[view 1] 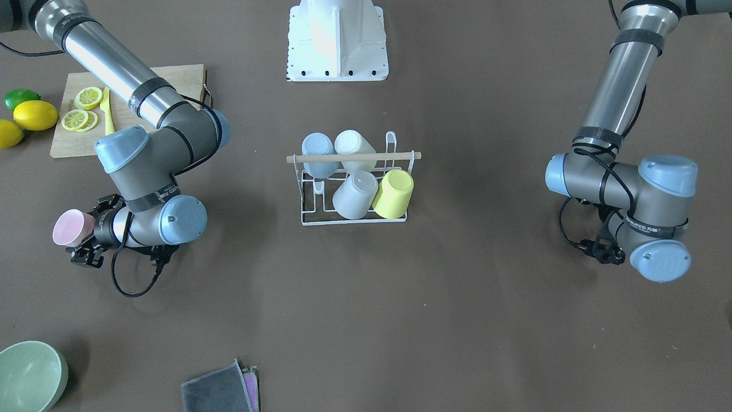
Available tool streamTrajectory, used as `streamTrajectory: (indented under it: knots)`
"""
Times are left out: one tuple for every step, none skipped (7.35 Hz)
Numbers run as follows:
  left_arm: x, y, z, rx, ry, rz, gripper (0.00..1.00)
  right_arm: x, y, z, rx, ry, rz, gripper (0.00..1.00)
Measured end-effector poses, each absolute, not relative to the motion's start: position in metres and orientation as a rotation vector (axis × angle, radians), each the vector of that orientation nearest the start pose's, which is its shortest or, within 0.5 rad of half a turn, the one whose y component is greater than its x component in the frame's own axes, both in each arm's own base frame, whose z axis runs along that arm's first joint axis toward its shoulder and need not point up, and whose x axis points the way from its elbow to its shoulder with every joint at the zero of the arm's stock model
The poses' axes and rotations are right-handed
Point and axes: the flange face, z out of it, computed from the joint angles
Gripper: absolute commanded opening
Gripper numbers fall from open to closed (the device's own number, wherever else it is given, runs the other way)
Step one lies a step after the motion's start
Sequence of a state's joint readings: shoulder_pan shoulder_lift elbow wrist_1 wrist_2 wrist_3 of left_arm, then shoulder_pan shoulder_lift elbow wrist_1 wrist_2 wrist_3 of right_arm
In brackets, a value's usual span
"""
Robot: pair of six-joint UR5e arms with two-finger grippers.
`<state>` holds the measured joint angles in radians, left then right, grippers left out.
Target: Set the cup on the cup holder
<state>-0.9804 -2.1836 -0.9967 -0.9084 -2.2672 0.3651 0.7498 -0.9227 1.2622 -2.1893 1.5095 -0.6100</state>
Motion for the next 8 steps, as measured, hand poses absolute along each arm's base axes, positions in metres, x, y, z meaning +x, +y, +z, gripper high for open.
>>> streamTrajectory:
  knots:
    - [0.319,-0.597,0.614,-0.688,0.612,0.672,0.97,-0.404,-0.576,0.489,-0.277,0.086,-1.421,0.00]
    - [0.319,-0.596,0.612,-0.693,0.611,0.671,0.97,-0.391,-0.578,0.483,-0.256,0.062,-1.410,0.00]
    - [0.320,-0.596,0.610,-0.699,0.609,0.670,0.96,-0.378,-0.581,0.476,-0.236,0.035,-1.401,0.00]
    - [0.321,-0.595,0.609,-0.702,0.608,0.670,0.81,-0.368,-0.584,0.466,-0.213,0.008,-1.395,0.00]
    - [0.322,-0.594,0.609,-0.704,0.607,0.672,0.48,-0.354,-0.587,0.454,-0.187,-0.019,-1.381,0.00]
    - [0.323,-0.593,0.609,-0.705,0.607,0.673,0.13,-0.333,-0.594,0.442,-0.158,-0.061,-1.365,0.00]
    - [0.323,-0.592,0.610,-0.708,0.605,0.673,0.00,-0.311,-0.599,0.434,-0.130,-0.113,-1.355,0.00]
    - [0.322,-0.592,0.610,-0.712,0.604,0.672,0.00,-0.295,-0.603,0.432,-0.110,-0.157,-1.340,0.00]
